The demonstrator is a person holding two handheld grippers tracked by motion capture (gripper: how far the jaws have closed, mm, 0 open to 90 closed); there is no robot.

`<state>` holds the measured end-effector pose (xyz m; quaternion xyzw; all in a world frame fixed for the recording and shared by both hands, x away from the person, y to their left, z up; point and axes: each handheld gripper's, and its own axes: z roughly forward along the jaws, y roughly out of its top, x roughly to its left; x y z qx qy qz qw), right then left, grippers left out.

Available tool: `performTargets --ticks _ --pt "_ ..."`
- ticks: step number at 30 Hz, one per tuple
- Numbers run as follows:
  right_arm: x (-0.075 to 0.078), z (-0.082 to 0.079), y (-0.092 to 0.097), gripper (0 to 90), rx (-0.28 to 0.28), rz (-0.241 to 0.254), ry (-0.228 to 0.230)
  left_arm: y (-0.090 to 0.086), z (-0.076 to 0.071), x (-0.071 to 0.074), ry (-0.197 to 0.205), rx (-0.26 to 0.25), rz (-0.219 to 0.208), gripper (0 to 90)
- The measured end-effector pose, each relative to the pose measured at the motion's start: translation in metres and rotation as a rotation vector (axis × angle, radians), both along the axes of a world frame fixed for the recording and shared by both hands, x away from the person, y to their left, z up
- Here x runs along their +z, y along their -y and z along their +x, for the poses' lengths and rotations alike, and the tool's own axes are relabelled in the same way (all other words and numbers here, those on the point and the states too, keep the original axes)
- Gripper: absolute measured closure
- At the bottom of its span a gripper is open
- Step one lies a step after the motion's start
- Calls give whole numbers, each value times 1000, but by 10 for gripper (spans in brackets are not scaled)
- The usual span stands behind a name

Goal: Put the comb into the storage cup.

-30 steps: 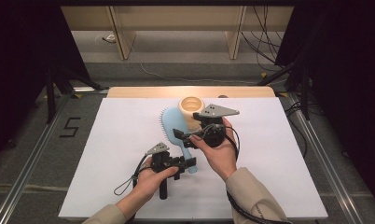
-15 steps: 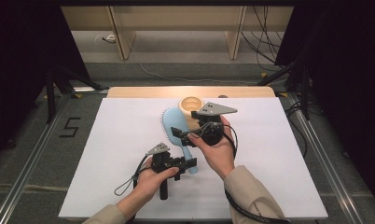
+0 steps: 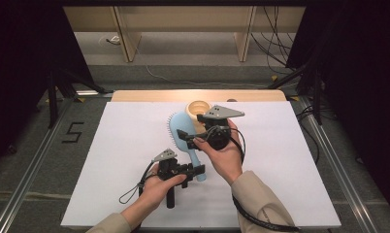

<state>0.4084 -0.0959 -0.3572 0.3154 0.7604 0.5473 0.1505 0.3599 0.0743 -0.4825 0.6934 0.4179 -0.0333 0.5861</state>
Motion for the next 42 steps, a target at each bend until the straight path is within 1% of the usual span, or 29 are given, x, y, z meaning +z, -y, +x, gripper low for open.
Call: performTargets --ticks 3,10,17,22,25,27,32,34,42 --pt "0 1 -1 124 1 0 -4 1 -1 0 -2 -2 -1 658" --pt "0 2 -5 98 27 -15 -17 2 -1 0 2 -5 2 658" --pt "2 2 -8 86 18 -10 3 2 -1 0 3 -8 4 658" --pt "3 2 -10 86 25 -11 7 2 -2 0 3 -8 5 658" --pt "2 2 -12 86 26 -17 5 3 -2 0 0 -10 0 658" --pt "2 2 -12 86 25 -23 3 3 -3 0 3 -11 5 658" --pt "2 3 -13 86 21 -20 3 5 -4 0 1 -18 3 658" --pt "2 4 -13 86 20 -20 2 5 -5 0 6 -20 7 658" --pt "0 7 -14 86 16 -21 -16 8 -7 1 9 -25 9 658"
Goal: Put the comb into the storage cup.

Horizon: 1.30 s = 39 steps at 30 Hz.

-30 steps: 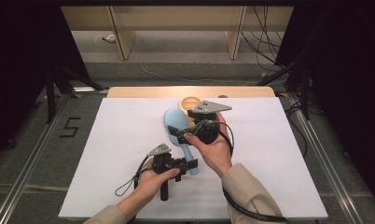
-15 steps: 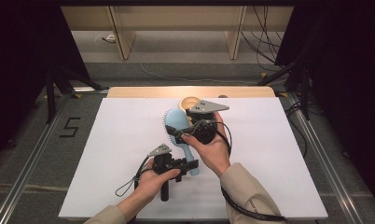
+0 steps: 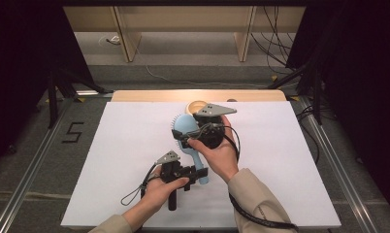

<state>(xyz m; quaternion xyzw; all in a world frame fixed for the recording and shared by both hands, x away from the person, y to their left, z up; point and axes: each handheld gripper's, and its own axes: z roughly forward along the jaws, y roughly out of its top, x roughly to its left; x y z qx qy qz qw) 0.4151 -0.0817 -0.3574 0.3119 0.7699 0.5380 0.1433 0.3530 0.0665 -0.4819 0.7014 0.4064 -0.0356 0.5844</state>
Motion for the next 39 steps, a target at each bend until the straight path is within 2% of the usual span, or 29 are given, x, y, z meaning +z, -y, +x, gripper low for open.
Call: performTargets --ticks 39 --pt "-8 4 -4 104 10 -24 -56 2 -2 0 11 -10 10 658"
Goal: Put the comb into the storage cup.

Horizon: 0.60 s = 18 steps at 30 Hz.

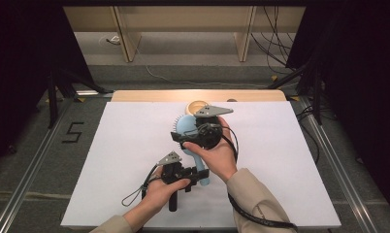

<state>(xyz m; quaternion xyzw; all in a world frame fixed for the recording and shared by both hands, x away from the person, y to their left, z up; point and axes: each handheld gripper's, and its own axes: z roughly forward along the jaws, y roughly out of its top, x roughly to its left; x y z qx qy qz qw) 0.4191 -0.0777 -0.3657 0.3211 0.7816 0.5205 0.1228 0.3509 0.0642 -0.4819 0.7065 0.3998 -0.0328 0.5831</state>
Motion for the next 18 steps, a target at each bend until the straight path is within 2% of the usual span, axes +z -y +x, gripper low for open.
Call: performTargets --ticks 18 --pt "-3 0 -1 170 -18 -12 -13 0 0 0 -6 4 2 658"
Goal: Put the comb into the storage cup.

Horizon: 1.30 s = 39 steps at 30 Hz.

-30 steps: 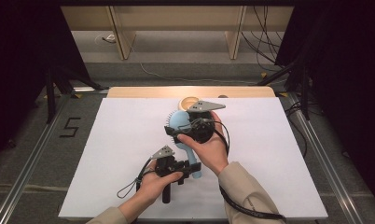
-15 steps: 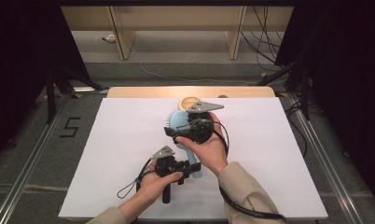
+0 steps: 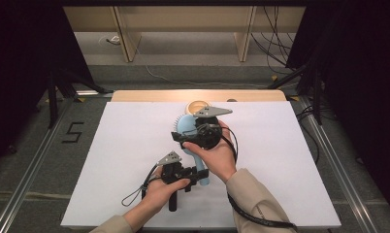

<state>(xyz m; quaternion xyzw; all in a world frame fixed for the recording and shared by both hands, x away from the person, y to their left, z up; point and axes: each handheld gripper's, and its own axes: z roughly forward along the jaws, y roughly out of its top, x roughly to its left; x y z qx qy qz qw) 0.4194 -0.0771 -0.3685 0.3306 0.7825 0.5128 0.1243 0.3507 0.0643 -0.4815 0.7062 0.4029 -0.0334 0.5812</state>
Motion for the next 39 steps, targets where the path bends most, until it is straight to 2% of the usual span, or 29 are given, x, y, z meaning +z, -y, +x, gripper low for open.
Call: performTargets --ticks 19,39 --pt "1 -2 -3 203 7 -20 -17 0 0 -1 7 -2 24 655" --pt "9 -9 -2 209 -15 -25 3 -1 1 1 75 4 51 652"
